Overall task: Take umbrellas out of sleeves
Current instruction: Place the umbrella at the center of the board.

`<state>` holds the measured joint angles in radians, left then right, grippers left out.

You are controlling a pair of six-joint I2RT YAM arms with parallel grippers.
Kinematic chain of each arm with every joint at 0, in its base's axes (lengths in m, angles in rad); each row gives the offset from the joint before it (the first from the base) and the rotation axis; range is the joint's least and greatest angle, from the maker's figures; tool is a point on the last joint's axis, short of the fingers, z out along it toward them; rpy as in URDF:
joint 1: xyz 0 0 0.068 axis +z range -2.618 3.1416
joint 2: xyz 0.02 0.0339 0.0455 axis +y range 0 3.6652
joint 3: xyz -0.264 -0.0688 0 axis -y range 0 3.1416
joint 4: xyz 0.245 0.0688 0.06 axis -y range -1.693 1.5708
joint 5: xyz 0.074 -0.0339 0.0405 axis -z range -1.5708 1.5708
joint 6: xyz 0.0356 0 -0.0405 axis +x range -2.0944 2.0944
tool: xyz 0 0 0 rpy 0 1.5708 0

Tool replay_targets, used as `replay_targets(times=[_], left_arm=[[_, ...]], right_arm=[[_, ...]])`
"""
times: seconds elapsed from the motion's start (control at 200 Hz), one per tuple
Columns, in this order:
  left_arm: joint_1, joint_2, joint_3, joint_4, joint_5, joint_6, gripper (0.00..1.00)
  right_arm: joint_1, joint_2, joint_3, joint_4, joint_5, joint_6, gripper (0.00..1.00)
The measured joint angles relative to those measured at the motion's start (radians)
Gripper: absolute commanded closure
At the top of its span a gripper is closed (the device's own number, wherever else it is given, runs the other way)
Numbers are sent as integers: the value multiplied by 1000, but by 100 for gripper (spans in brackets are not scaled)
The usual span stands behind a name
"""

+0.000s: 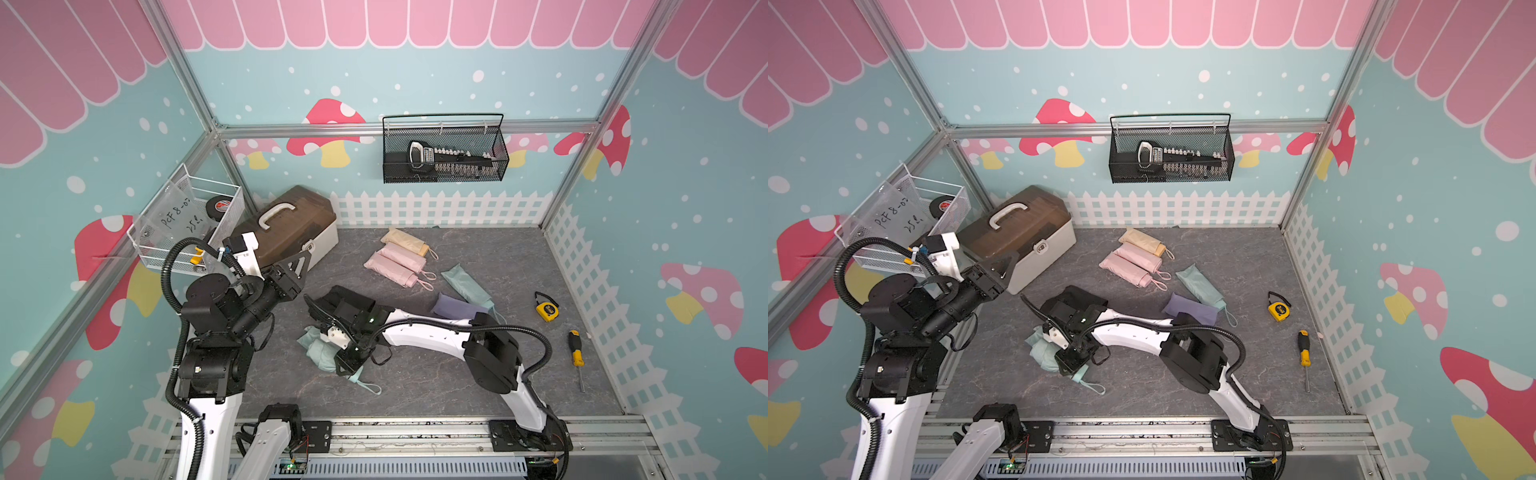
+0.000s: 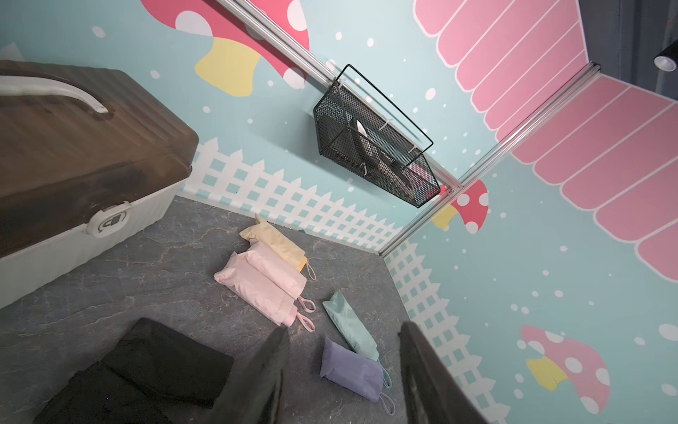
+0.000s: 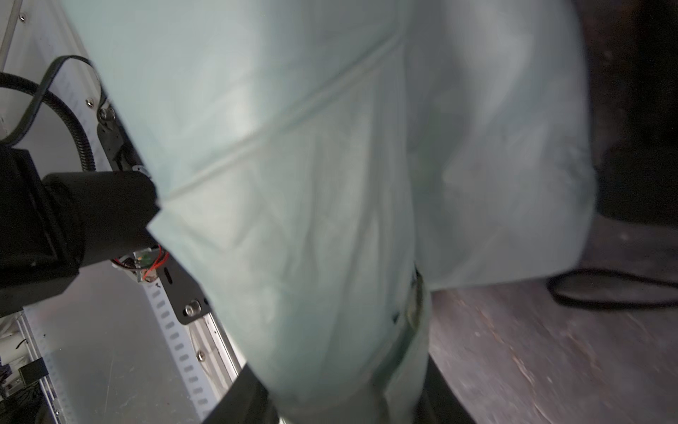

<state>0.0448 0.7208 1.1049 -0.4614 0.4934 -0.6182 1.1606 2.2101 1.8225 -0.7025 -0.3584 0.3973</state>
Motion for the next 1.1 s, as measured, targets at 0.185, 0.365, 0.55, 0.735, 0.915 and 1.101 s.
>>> replay_targets(times=[0.185, 0.365, 0.55, 0.735, 0.915, 1.101], left_arm=[[0, -6, -40, 22, 13, -16, 51], [0, -6, -58, 34, 20, -31, 51], [0, -6, -58, 41, 27, -33, 51], [0, -3, -58, 43, 27, -34, 51], [0, 5, -58, 49, 30, -42, 51], [0, 25, -74, 48, 32, -56, 50]], right_arm=[[27, 148, 240, -76, -5, 0, 58], [42, 246, 386, -146, 61, 0, 55], [43, 273, 404, -207, 117, -6, 41], [46, 274, 433, -215, 105, -16, 34], [46, 235, 380, -195, 114, -17, 34], [39, -4, 106, -135, 185, -20, 35]])
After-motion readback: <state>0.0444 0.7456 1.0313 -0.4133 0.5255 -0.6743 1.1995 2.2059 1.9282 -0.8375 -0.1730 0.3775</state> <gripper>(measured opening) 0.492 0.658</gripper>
